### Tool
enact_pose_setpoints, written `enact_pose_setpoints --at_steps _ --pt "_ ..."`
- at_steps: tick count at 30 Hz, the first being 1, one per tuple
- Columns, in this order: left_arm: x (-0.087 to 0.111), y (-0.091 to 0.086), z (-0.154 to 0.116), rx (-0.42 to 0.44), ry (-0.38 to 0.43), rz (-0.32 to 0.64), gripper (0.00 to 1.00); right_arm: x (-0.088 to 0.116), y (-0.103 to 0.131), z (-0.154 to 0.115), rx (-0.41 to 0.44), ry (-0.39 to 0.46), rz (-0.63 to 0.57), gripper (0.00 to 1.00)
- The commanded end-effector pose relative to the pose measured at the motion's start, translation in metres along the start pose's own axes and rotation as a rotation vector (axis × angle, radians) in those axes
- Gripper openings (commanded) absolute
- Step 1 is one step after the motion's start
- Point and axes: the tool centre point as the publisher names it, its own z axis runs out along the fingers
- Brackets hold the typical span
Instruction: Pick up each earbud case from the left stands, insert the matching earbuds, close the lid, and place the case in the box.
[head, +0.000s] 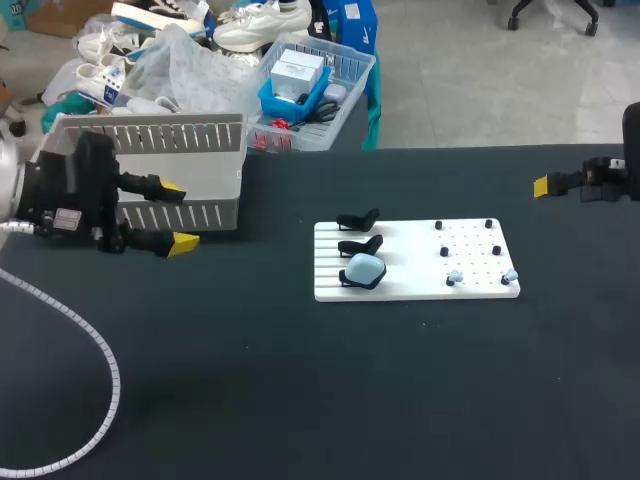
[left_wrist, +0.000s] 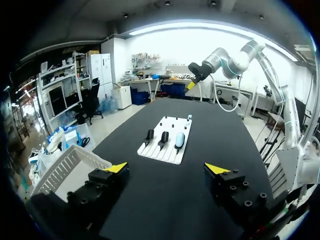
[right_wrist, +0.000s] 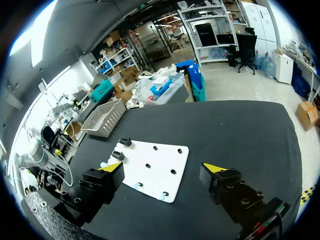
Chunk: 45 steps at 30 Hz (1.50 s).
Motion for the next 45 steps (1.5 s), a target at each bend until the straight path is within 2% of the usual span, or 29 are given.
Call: enact_pose_setpoints --at_steps 1,10,12,15,24,32,38,42,45 --pt "0.004 -0.005 0.003 0.063 -0.157 0.048 1.0 -0.001 0.001 0.0 0.006 0.002 0.001 1.0" --pt "0.003 -0.018 0.027 0.141 -0.162 0.105 1.0 -0.001 0.001 0.0 0.006 0.002 0.001 1.0" --pt "0.003 -0.02 0.035 0.143 -0.162 0.12 1.0 -0.001 0.001 0.0 0.006 0.002 0.001 1.0" --pt "0.003 -0.022 0.045 0.121 -0.166 0.191 1.0 -0.001 0.001 0.0 0.006 0.002 0.001 1.0" --pt "-0.001 -0.023 0.073 0.149 -0.162 0.186 1.0 -0.001 0.001 0.0 0.006 0.002 0.001 1.0" --pt "-0.007 -0.025 0.099 0.155 -0.172 0.222 1.0 -0.001 0.001 0.0 0.006 0.002 0.001 1.0" --pt "-0.011 -0.025 0.121 0.145 -0.171 0.178 1.0 -0.001 0.001 0.0 0.006 0.002 0.001 1.0" --pt "-0.007 -0.025 0.134 0.131 -0.164 0.197 1.0 -0.001 0.001 0.0 0.006 0.002 0.001 1.0" --pt "-0.007 -0.027 0.139 0.141 -0.157 0.175 1.0 -0.001 0.001 0.0 0.006 0.002 0.001 1.0"
